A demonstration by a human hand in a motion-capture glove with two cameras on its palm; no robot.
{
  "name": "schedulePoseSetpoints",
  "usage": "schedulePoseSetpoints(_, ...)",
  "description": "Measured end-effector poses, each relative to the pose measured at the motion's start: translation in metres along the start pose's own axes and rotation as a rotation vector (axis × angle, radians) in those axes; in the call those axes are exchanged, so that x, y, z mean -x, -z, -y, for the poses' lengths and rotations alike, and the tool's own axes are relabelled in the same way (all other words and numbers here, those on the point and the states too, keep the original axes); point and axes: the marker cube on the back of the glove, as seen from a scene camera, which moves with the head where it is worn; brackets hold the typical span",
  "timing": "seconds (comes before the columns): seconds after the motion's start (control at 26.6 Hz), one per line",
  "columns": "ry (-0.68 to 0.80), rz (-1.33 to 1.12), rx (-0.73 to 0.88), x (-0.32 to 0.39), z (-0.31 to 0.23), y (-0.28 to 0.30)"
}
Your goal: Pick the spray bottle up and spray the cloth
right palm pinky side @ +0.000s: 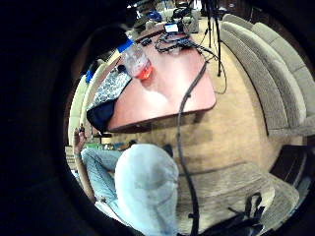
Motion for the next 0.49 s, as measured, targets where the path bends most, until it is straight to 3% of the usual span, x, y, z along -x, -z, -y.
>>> schedulePoseSetpoints(0.38, 0.005, -0.033, 0.019, -0.0029, -0.0038, 0.0032)
schedulePoseSetpoints(0.49, 0.014, -0.033, -0.047, -0.0023, 0.0046, -0.0008)
